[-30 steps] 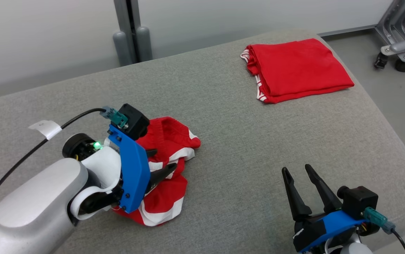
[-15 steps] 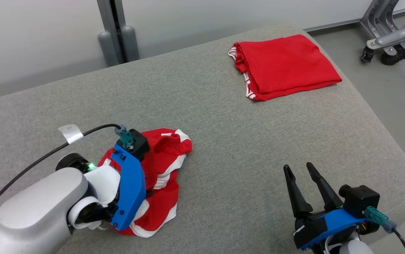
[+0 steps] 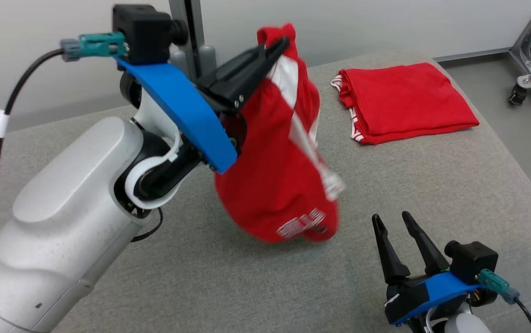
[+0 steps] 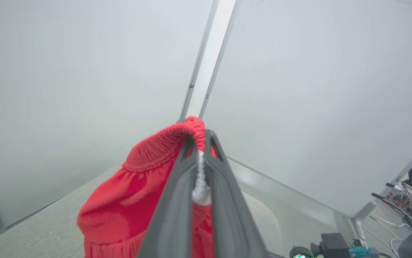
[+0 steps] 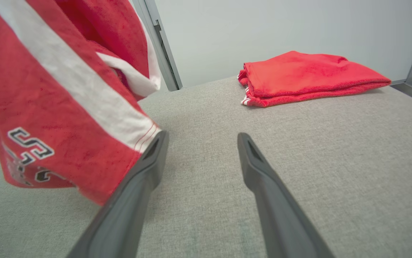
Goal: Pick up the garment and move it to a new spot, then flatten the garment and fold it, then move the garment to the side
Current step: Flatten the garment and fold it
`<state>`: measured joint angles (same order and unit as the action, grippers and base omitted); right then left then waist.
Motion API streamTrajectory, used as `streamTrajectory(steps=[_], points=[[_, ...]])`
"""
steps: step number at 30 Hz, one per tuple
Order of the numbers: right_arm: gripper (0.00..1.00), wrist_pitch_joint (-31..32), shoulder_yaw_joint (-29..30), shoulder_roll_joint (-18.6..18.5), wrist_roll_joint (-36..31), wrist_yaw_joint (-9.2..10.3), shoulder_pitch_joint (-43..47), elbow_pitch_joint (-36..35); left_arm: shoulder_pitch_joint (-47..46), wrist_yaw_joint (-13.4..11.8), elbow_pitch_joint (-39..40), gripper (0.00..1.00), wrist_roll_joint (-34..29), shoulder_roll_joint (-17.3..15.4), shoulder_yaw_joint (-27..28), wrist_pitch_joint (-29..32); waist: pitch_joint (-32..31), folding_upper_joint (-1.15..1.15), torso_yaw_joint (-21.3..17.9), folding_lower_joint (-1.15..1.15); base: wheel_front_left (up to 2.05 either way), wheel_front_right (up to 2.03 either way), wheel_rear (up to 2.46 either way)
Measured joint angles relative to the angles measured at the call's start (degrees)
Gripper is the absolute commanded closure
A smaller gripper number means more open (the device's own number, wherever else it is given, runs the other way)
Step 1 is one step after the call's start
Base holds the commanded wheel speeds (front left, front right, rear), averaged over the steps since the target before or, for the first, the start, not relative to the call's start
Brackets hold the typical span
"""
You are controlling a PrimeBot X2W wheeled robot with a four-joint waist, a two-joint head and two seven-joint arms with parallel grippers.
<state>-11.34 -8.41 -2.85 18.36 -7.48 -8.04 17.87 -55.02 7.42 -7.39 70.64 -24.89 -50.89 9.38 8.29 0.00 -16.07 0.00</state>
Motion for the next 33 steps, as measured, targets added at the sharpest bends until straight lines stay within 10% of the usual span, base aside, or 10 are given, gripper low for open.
streamTrajectory(steps=[15,27,28,30,33], points=[[0.00,1.21,3.19,0.00,-2.16,0.00,1.52,-2.60,15.63,-0.81,-13.78,1.00,5.04,0.14,0.66,-11.12,-1.59,-0.01,6.68,0.00,0.00,0.00,0.00],[0.00,3.55,3.87,-0.03,-3.22,0.00,2.71,-4.71,26.57,-10.99,-27.16,1.00,-6.24,1.36,-4.11,-23.14,-2.53,0.00,12.60,0.00,0.00,0.00,0.00],[0.00,3.63,3.90,-0.04,-3.23,0.00,2.87,-4.83,27.09,-11.51,-27.60,0.85,-6.94,1.56,-3.77,-23.60,-2.78,0.00,12.94,0.00,0.00,0.00,0.00],[0.00,3.81,3.98,-0.08,-3.34,0.00,3.36,-5.11,28.22,-11.93,-27.75,0.00,-7.83,2.10,-2.71,-24.12,-3.34,0.00,13.51,0.00,0.00,0.00,0.00],[0.00,4.25,4.36,-0.12,-3.39,0.00,3.98,-5.57,30.10,-12.41,-26.15,0.00,-10.56,3.09,1.04,-24.25,-4.04,0.00,14.35,0.00,0.00,0.00,0.00]])
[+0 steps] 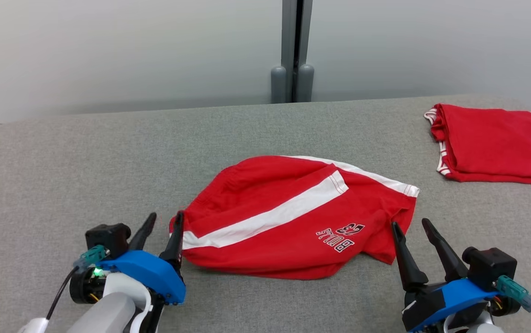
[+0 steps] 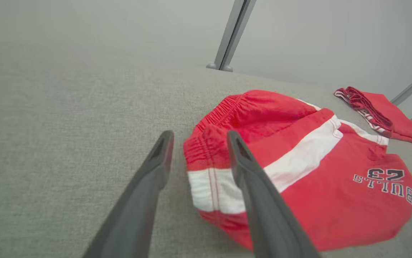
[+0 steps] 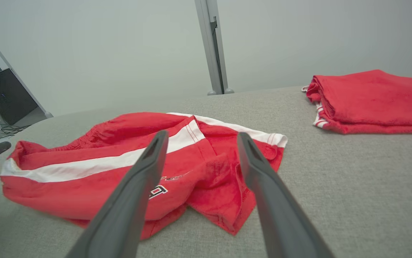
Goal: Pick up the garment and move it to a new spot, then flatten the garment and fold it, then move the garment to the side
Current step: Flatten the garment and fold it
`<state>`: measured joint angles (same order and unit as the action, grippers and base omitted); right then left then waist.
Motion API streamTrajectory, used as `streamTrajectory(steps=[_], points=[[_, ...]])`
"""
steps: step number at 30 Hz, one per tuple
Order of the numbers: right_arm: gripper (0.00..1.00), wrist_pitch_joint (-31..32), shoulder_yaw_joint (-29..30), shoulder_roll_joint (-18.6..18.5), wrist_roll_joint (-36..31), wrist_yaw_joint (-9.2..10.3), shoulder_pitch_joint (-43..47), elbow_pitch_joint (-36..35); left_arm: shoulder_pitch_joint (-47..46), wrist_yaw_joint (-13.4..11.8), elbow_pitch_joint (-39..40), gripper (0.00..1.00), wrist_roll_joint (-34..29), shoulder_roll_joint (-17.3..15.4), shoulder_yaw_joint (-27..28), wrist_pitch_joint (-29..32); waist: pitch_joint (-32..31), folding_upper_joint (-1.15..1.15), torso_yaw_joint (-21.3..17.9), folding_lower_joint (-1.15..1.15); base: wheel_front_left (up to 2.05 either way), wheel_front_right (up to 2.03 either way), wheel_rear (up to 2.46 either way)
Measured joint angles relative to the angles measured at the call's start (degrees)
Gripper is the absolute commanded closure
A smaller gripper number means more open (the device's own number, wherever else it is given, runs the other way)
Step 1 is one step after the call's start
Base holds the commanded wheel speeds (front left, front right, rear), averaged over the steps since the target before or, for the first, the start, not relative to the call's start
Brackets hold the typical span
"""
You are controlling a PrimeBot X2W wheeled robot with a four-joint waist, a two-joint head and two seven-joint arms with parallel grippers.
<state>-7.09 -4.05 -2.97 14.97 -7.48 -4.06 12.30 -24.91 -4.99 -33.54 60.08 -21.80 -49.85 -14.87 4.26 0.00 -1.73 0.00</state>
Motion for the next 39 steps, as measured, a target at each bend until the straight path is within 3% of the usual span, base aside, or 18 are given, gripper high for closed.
streamTrajectory(steps=[9,15,26,39], points=[[0.00,0.99,1.42,-0.46,-0.68,0.00,1.09,-2.14,11.61,1.51,9.12,0.00,-11.41,3.36,19.33,-0.13,-1.92,0.00,1.65,0.00,0.00,0.00,0.00],[0.00,1.23,2.81,-0.52,-1.33,0.00,1.71,-3.27,17.96,2.47,12.81,0.00,-20.26,4.94,29.38,-0.14,-2.50,0.00,2.58,0.00,0.00,0.00,0.00],[0.00,0.46,5.59,-0.15,-2.35,0.00,2.38,-2.13,22.56,2.00,15.13,0.00,-31.06,5.39,35.24,-0.13,-4.12,0.00,3.37,0.00,0.00,0.00,0.00],[0.00,-0.36,5.66,0.04,-2.20,0.00,3.17,0.08,22.59,4.15,12.17,0.00,-32.70,6.10,35.45,-0.11,-4.83,0.00,2.41,0.00,0.00,0.00,0.00]])
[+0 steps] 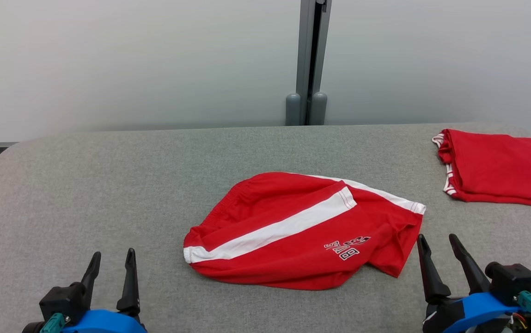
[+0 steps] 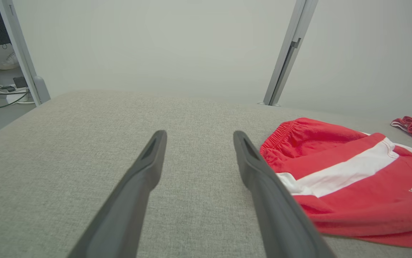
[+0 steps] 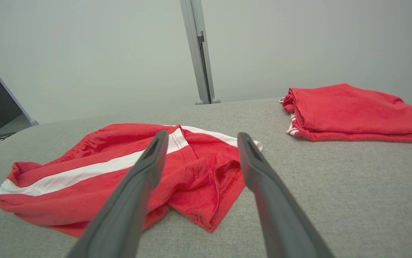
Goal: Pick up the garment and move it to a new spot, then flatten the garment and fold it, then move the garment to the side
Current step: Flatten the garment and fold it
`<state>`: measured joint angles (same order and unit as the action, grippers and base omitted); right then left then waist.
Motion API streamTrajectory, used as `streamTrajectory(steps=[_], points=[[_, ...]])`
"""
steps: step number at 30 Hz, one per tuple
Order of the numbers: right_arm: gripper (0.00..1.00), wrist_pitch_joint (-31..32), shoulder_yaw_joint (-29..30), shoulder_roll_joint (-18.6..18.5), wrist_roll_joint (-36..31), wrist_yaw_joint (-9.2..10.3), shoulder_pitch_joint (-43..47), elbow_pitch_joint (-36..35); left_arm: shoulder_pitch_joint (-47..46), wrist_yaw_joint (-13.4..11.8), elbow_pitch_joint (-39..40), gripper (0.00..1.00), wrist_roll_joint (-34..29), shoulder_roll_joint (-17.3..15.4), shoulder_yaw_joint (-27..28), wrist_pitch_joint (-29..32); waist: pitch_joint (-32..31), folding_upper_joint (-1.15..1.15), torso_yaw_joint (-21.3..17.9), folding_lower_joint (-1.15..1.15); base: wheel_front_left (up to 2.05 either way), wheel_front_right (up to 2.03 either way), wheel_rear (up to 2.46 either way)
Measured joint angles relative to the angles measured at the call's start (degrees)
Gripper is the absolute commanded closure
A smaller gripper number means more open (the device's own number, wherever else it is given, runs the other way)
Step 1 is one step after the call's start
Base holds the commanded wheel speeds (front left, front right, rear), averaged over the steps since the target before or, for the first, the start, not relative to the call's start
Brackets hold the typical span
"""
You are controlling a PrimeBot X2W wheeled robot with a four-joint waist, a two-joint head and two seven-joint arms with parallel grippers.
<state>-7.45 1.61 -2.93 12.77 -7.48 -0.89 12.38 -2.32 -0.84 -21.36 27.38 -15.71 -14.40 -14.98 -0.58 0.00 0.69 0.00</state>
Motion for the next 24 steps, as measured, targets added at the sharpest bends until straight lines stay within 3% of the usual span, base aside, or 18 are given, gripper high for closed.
streamTrajectory(steps=[17,24], points=[[0.00,-0.18,-0.63,0.02,0.36,0.00,-0.07,0.57,-0.93,0.90,-1.74,0.00,1.29,0.71,-1.64,1.15,0.60,0.01,-0.27,0.00,0.00,0.00,0.00],[0.00,0.04,-1.07,0.02,0.40,0.00,-0.60,0.42,-4.16,3.26,-3.69,0.00,1.67,1.94,-5.16,6.81,1.50,0.01,-0.51,0.00,0.00,0.00,0.00]])
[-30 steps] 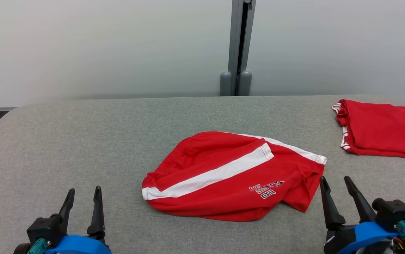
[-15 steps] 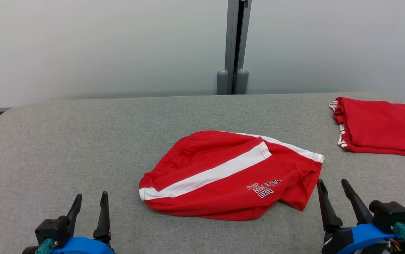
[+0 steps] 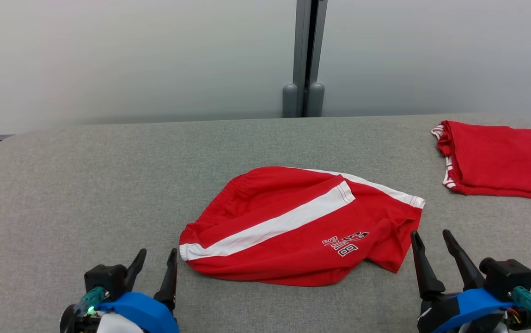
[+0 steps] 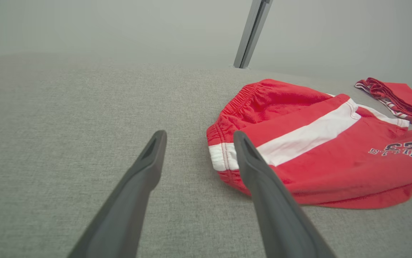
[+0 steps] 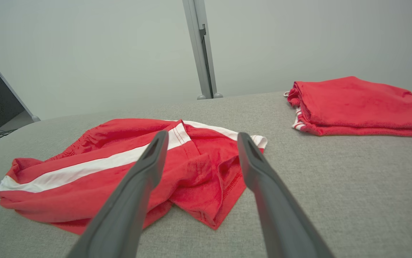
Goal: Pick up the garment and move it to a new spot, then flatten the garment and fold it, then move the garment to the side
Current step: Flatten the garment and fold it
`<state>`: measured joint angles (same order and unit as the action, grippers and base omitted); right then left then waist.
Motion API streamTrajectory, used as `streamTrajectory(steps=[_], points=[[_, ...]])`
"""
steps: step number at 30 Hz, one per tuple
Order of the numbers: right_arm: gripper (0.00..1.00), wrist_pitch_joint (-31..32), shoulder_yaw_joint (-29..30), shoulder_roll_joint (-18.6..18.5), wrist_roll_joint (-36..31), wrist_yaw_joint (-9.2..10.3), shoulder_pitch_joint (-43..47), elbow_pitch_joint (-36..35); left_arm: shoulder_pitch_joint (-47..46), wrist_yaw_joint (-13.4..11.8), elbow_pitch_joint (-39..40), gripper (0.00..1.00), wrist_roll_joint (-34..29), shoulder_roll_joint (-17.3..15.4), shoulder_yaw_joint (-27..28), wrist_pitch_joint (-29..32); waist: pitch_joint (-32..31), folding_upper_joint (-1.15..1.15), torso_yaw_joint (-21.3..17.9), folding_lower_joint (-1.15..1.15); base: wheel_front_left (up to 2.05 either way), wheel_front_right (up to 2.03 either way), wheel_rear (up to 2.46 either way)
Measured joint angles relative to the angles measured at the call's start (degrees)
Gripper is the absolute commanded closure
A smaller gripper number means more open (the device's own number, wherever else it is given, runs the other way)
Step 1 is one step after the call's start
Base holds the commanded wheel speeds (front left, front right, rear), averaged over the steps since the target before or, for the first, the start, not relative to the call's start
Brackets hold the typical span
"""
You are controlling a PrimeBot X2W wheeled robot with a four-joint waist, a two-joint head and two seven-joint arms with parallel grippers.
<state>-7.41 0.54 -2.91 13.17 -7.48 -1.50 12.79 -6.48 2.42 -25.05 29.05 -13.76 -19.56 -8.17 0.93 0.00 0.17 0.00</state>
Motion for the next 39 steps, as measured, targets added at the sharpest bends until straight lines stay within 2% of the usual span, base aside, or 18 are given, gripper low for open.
streamTrajectory(steps=[5,8,20,21,22,28,35,39], points=[[0.00,-0.04,-1.03,0.02,0.10,0.00,-0.75,0.20,-3.37,1.89,-4.33,0.00,1.19,1.47,-2.74,5.83,0.96,0.01,-0.71,-0.01,0.00,0.00,0.00],[0.00,-0.23,-1.82,0.04,0.22,0.00,-1.10,0.42,-4.85,2.52,-6.44,0.00,1.71,1.69,-3.27,7.19,1.58,0.00,-1.53,0.00,0.00,0.00,0.00],[0.00,-0.46,-2.38,0.03,0.25,0.00,-1.98,0.92,-9.55,2.68,-14.54,0.00,3.97,2.79,-3.14,10.25,3.20,0.01,-2.95,-0.01,0.00,0.00,0.00],[0.00,-0.38,-2.55,0.02,0.23,0.00,-2.15,0.94,-9.91,2.78,-15.14,0.60,4.26,2.88,-3.21,10.36,3.31,0.01,-2.96,0.00,0.00,0.00,0.00],[0.00,-0.23,-2.83,0.02,0.18,0.00,-2.38,0.96,-10.28,3.03,-15.59,1.00,4.15,2.86,-3.47,10.36,3.41,0.00,-2.95,0.00,0.00,0.00,0.00],[0.00,3.91,-3.88,0.04,-0.02,0.00,-6.03,-0.10,-11.45,3.14,-17.16,1.00,4.06,3.30,-3.56,7.46,4.20,0.01,-3.09,0.00,0.00,0.00,0.00],[0.00,22.14,-4.31,0.02,-0.02,0.00,-17.97,2.82,-12.04,2.65,-17.23,1.00,3.13,3.32,-3.91,3.91,5.96,0.00,-2.74,0.00,0.00,0.00,0.00],[0.00,27.80,-5.37,0.02,-0.64,0.00,-25.69,9.12,-14.08,2.76,-17.10,1.00,2.75,3.65,-4.60,3.15,7.86,0.01,-1.69,-0.01,0.00,0.00,0.00]])
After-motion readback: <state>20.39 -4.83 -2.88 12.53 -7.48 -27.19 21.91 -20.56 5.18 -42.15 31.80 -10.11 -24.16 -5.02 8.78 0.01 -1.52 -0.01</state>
